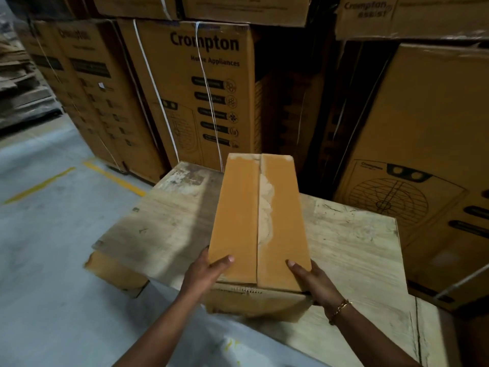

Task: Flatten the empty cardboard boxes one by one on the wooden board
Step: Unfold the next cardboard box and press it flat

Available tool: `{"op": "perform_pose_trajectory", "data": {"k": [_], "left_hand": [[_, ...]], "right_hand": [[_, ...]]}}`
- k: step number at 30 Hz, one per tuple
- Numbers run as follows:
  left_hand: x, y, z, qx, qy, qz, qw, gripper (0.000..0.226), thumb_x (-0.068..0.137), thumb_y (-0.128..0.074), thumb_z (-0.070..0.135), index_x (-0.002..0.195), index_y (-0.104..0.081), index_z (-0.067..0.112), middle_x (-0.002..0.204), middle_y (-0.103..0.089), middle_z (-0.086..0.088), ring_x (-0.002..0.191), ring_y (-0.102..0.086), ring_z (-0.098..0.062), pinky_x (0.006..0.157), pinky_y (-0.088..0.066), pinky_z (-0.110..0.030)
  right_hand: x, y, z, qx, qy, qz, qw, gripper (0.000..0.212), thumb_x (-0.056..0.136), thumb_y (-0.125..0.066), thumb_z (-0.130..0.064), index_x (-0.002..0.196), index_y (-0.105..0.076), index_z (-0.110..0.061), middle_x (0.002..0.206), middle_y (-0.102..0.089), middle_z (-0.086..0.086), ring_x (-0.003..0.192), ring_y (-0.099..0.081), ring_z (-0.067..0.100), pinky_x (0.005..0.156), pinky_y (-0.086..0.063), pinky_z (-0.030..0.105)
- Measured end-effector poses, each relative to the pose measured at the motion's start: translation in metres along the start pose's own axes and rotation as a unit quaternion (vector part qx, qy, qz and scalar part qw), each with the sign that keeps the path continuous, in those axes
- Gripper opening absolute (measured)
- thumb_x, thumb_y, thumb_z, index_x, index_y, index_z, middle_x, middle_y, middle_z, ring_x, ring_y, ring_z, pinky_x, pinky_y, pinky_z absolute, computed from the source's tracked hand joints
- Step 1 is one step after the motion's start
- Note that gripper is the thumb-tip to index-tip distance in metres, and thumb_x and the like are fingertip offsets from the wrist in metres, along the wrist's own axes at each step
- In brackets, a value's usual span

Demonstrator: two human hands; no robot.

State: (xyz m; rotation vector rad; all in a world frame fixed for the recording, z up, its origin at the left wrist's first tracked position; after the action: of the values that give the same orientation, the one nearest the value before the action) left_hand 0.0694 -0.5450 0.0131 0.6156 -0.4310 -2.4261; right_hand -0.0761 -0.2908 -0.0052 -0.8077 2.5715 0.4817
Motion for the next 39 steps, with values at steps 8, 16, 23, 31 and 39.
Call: {"op": "perform_pose_trajectory", "data": {"k": [8, 16, 23, 31, 39], "left_hand": [[0.013, -0.005, -0.018, 0.249, -0.076, 0.036, 0.965, 0.103, 0.08, -0.04, 0.083, 0.158, -0.001, 0.029, 0.165, -0.009, 0.004, 0.143, -0.033, -0.024, 0.104, -0.042, -0.042], [0.02, -0.005, -0.014, 0.436, -0.194, 0.017, 0.879, 0.08, 0.092, -0.01, 0.071, 0.159, -0.006, 0.028, 0.166, 0.008, 0.002, 0.153, 0.003, -0.022, 0.121, -0.014, -0.045], [0.015, -0.021, 0.008, 0.45, -0.338, -0.052, 0.825, 0.074, 0.093, -0.012, 0.072, 0.151, -0.035, 0.031, 0.164, -0.019, 0.001, 0.153, -0.006, -0.026, 0.12, -0.013, -0.054], [0.004, -0.048, 0.046, 0.459, -0.346, -0.183, 0.798, 0.05, 0.091, -0.042, 0.065, 0.129, -0.056, 0.036, 0.165, -0.005, 0.009, 0.149, 0.019, -0.015, 0.118, 0.012, -0.051], [-0.016, 0.072, 0.074, 0.264, -0.307, 0.043, 0.913, 0.035, 0.084, -0.046, 0.066, 0.102, -0.067, 0.044, 0.14, -0.047, 0.021, 0.139, -0.03, -0.01, 0.111, -0.026, -0.045]], "right_hand": [[0.015, -0.022, -0.036, -0.388, 0.128, 0.128, 0.904, 0.102, 0.075, -0.032, -0.087, 0.157, -0.007, -0.031, 0.165, -0.008, -0.004, 0.148, -0.02, 0.026, 0.114, -0.03, 0.051], [0.002, -0.098, -0.082, -0.648, 0.251, -0.002, 0.72, 0.079, 0.084, -0.031, -0.061, 0.152, -0.032, -0.021, 0.165, -0.012, 0.003, 0.152, 0.002, 0.029, 0.121, -0.002, 0.055], [-0.046, -0.014, -0.123, -0.607, 0.189, 0.228, 0.738, 0.06, 0.09, -0.042, -0.06, 0.144, -0.044, -0.034, 0.16, -0.029, -0.007, 0.15, -0.017, 0.025, 0.119, -0.015, 0.052], [-0.033, 0.037, -0.02, -0.558, -0.05, 0.131, 0.818, 0.062, 0.092, -0.03, -0.068, 0.142, -0.04, -0.033, 0.16, -0.024, -0.005, 0.149, -0.017, 0.029, 0.116, -0.018, 0.056], [-0.024, 0.021, 0.0, -0.451, 0.004, 0.081, 0.889, 0.048, 0.091, -0.03, -0.071, 0.121, -0.049, -0.039, 0.132, -0.055, -0.006, 0.113, -0.058, 0.023, 0.09, -0.047, 0.04]]}}
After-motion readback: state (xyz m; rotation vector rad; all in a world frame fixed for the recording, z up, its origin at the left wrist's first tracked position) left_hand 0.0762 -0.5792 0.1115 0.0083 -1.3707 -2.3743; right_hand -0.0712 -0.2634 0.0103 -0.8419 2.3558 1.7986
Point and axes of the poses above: each hand's wrist, its own x-axis towards the middle knuckle, its own y-axis out of the back of the hand, z = x × y, the point moved 4 cm from there along x, towards the middle knuckle
